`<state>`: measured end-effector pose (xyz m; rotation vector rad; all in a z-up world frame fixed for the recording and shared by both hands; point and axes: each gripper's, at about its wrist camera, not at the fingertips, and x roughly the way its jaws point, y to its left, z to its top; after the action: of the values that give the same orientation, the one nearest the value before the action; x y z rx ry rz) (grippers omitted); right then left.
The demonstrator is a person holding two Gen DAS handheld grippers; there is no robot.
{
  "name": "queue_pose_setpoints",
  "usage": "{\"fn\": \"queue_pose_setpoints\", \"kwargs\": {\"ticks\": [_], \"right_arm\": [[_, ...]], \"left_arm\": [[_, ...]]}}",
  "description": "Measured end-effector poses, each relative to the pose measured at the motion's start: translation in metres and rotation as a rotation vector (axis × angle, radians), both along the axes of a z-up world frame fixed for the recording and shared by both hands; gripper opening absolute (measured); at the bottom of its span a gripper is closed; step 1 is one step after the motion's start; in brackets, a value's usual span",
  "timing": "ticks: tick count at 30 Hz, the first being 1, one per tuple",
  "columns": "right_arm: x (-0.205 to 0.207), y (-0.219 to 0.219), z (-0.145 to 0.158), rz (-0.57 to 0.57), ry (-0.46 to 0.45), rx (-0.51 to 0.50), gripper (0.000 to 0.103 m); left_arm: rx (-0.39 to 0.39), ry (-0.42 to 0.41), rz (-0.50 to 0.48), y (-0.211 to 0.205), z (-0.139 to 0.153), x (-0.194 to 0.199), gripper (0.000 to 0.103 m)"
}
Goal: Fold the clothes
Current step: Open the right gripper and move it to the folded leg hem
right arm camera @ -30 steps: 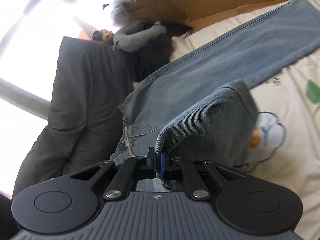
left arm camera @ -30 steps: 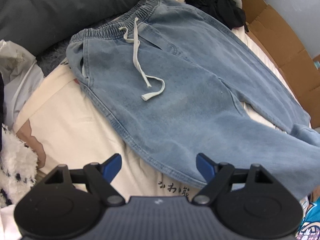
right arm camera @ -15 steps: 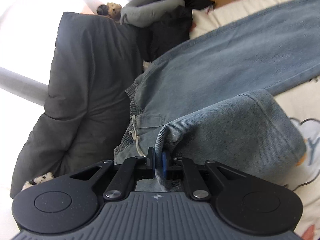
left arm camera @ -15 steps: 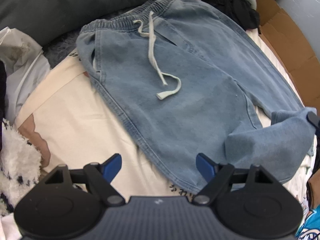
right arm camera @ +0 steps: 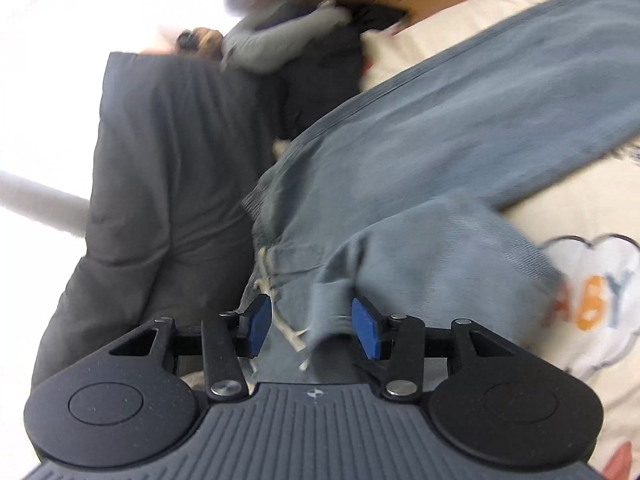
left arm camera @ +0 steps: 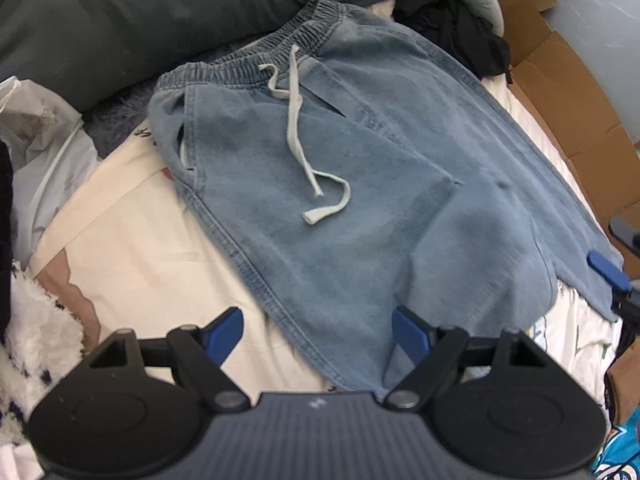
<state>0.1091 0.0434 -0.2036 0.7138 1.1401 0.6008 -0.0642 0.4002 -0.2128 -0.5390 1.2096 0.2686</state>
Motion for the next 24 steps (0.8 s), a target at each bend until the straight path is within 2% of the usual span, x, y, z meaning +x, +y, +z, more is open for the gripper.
{"fn": "queue_pose_setpoints", "kwargs": {"ticks": [5, 9, 17, 24], "right_arm": [[-0.022, -0.047, -0.018, -0.098, 0.034, -0.01, 0.052], [-0.041, -0.066, -0.041, -0.139, 0.079, -0.024, 0.052], [-0.068, -0.067, -0.095, -0.158, 0.2, -0.025, 0.052], [-0.07, -0.058, -0.143, -0.197, 0.318, 0.015, 0.052]], "left_arm": [[-0.019, -0.03, -0.067, -0.022, 0.001, 0.006, 0.083], [-0.036, -0.046, -0.109, -0.04, -0.004, 0.014, 0.083], [-0.05, -0.025, -0.132, -0.057, -0.02, 0.021, 0.083], [-0.031, 0.016, -0.118, -0.046, -0.03, 0.018, 0.083]]}}
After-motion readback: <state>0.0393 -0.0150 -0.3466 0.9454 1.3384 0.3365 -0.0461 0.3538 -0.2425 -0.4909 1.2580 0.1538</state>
